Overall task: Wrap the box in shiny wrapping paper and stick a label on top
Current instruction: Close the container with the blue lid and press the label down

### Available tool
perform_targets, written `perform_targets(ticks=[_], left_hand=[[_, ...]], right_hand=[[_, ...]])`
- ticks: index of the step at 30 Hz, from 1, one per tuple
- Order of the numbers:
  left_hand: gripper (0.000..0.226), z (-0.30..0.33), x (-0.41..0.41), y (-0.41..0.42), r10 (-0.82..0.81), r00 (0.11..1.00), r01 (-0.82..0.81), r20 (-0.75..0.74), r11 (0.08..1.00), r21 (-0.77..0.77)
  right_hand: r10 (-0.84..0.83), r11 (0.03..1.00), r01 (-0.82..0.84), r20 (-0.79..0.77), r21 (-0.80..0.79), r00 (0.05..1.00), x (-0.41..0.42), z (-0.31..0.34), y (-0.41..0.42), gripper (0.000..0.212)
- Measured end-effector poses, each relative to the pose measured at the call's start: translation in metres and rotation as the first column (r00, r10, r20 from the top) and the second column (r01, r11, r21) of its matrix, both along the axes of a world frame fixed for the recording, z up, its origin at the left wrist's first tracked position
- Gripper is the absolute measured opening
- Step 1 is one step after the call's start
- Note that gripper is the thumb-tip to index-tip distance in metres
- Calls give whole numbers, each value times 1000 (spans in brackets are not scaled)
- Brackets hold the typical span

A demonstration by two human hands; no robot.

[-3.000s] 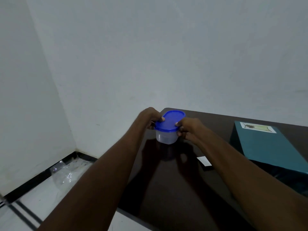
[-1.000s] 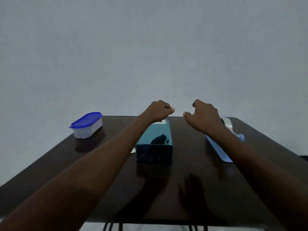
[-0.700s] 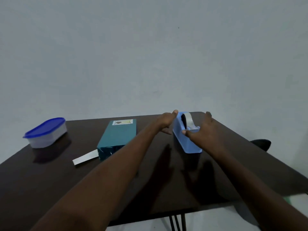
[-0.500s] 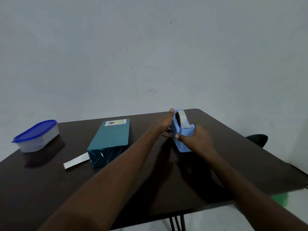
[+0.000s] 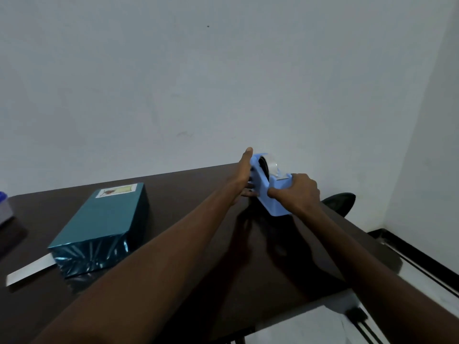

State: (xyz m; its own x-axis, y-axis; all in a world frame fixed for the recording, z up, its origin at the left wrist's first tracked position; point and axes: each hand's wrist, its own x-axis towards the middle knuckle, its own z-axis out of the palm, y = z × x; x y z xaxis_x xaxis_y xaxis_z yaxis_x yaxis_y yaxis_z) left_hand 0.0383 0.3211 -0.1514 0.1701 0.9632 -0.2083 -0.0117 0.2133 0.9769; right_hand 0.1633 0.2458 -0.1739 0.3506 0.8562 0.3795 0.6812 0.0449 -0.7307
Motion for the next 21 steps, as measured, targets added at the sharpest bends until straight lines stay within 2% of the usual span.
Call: perform_targets(ticks=[5,9,13,16,18,21], left_hand=[[74,-5,33,7,-43,999,43,-9,999,29],[82,-13,39,15,-19,1000,19,23,1000,5],[79,-14,22,17,-95,995,94,25,995,38],[78,-9,0,16,-96,995,95,14,993,70],[78,-2,-19,15,-62,998,61,2,995,82],[76,11,-55,5,-14,999,20,-48,991,131]], right_hand=[[-13,1000,12,-38,-23,999,29,-11,15,42],[-2,1000,1,-51,-27,999,37,-20,26,30],[25,995,-30,-54,-90,998,41,-17,25,69],[-19,998,27,-122,58,992,33,-2,15,82],[-43,981,59,-92,187,995,21,12,7,75],[-13,954,-4,56,298,998,-9,28,-3,60]])
